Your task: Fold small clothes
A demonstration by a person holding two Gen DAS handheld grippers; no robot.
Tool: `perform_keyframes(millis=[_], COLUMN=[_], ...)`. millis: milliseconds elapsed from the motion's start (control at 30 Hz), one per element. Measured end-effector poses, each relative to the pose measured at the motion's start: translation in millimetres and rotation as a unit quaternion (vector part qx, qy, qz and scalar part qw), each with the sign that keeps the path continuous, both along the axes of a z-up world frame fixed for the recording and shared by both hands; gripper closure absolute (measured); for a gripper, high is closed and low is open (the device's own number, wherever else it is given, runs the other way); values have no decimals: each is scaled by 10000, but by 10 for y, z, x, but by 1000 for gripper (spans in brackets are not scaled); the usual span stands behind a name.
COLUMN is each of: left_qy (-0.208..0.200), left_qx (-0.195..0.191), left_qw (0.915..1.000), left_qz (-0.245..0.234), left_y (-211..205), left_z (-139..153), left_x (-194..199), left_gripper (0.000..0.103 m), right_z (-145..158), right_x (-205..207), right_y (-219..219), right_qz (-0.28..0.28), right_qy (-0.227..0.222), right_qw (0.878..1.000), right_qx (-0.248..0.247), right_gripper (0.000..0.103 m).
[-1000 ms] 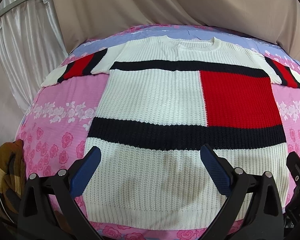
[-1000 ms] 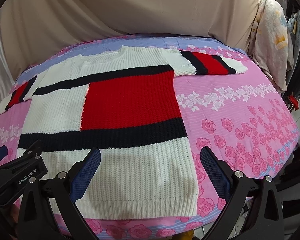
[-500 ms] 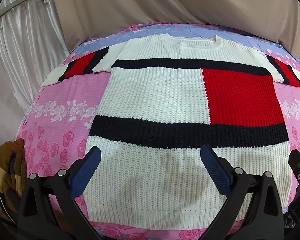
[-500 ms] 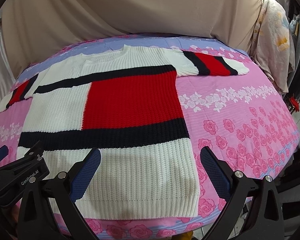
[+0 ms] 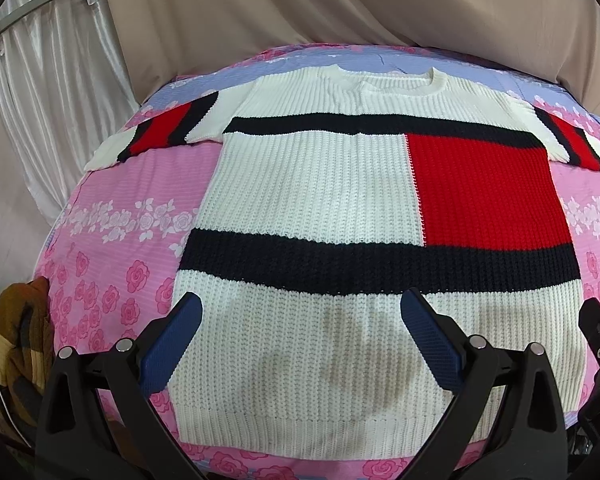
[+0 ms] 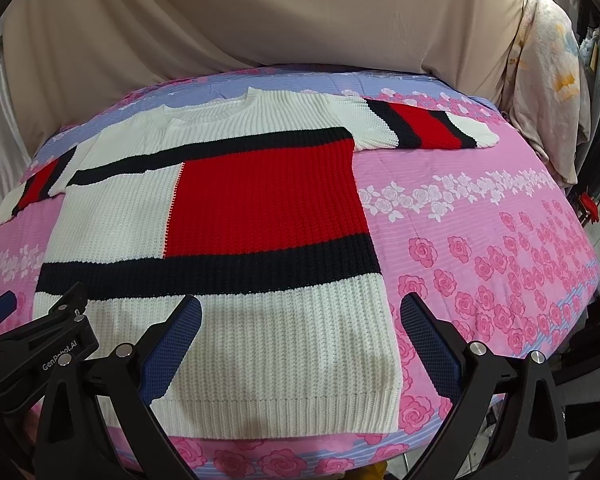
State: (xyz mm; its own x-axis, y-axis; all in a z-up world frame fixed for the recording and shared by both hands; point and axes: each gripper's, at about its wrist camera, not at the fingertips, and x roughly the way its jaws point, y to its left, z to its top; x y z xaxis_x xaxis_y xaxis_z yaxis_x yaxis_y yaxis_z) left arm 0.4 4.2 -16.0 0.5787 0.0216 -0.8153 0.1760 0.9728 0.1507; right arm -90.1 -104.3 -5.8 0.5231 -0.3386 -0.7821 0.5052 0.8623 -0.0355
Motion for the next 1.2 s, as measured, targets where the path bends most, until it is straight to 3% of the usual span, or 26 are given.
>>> perform_keyframes(millis=[1200], left_qy=[68], left_qx=[51], left_qw=[10000], left_qz=[-8], left_y=[-20], left_z=[-63], left_x=[23], left_gripper=[6], right_z=[-25], right_x=[26], right_y=[-8], right_qz=[20], right_qy=[33], right_qw=[10000], right_qx=[2], right_gripper=[5])
